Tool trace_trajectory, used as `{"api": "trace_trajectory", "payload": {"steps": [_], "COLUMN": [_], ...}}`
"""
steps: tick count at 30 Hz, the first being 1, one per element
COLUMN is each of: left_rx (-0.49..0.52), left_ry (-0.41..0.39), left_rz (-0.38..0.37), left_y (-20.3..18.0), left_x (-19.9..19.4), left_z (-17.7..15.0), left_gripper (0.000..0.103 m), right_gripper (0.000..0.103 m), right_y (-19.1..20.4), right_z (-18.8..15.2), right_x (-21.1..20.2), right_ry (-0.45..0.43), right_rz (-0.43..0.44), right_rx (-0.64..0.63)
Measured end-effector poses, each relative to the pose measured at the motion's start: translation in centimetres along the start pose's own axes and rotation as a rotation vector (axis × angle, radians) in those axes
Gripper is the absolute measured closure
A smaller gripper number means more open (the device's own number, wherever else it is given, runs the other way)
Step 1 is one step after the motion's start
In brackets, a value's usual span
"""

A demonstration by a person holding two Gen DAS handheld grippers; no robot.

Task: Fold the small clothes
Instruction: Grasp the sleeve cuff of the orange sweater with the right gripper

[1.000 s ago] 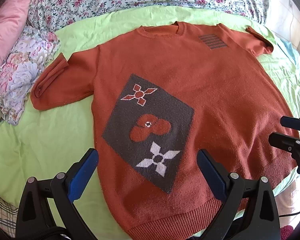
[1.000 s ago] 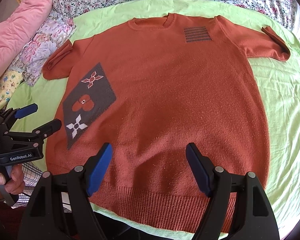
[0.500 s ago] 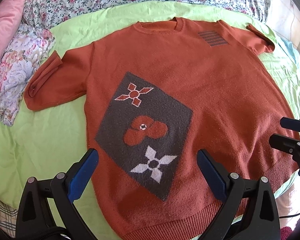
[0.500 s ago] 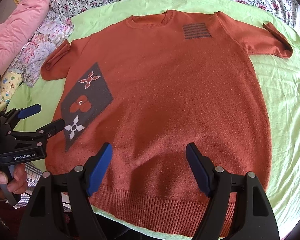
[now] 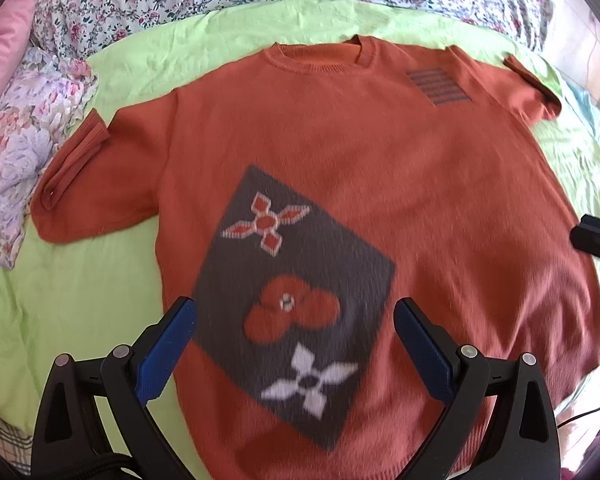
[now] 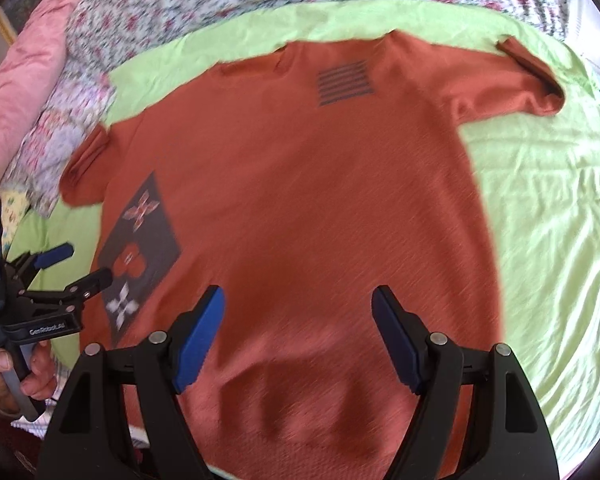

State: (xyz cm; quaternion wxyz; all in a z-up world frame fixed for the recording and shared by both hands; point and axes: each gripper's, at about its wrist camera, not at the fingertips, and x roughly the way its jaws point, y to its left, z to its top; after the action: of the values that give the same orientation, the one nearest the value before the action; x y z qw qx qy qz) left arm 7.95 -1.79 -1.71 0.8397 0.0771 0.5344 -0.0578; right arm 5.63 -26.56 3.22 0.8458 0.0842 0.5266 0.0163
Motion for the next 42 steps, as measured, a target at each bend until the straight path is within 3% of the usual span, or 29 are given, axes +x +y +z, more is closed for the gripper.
{"api": "trace_trajectory", "payload": {"steps": [10, 15, 19, 26, 29, 31, 32, 34, 37, 42], "left_rx": [-0.054, -0.088, -0.132, -0.179, -0.178, -0.178, -0.177, -0.178, -0.188, -0.192], "left_ry": [-0.017, -0.022, -0.012, 0.019, 0.031, 0.034, 0.035, 0.037, 0.036, 0.030], "left_rz": [0.032, 0.057, 0.056, 0.047, 0.046, 0.039, 0.036, 0.034, 0.017, -0.024], "left_y": [1.3, 1.9, 2.5, 2.5, 2.2, 2.2, 2.2, 2.1, 2.3, 2.2], "left_x": [2.3, 4.3, 6.1, 9.4, 10.6, 11.1, 11.4, 11.9, 12.2, 11.6], "left_z": [7.3, 11.1, 13.3, 16.2, 17.0, 17.5, 17.7, 18.1, 18.3, 18.0], "left_gripper": [0.004, 0.004, 0.004, 0.004, 0.004, 0.004, 0.004, 0.004, 0.004, 0.004], "right_gripper": [0.027, 0.028, 0.035, 0.043, 0.048, 0.057, 0.062, 0.097, 0.097, 0.098], "right_y": [-11.4, -17.8, -22.3, -29.4, -31.3, -32.2, -32.8, -33.5, -33.1, -28.0], "right_z": [9.2, 15.1, 20.3, 27.3, 28.7, 29.4, 29.7, 30.0, 30.0, 29.4], "right_x": [-0.7, -1.0, 0.3, 4.8, 7.5, 8.9, 9.6, 10.1, 8.9, 5.0], "right_ry": [-0.094, -0.139, -0.156, -0.126, -0.081, -0.054, -0.039, -0.026, -0.070, -0.180], "right_rz": [-0.094, -0.200, -0.283, -0.376, -0.395, -0.407, -0.411, -0.408, -0.387, -0.185], "right_rx": [0.149, 0.180, 0.162, 0.149, 0.142, 0.129, 0.133, 0.145, 0.158, 0.137]}}
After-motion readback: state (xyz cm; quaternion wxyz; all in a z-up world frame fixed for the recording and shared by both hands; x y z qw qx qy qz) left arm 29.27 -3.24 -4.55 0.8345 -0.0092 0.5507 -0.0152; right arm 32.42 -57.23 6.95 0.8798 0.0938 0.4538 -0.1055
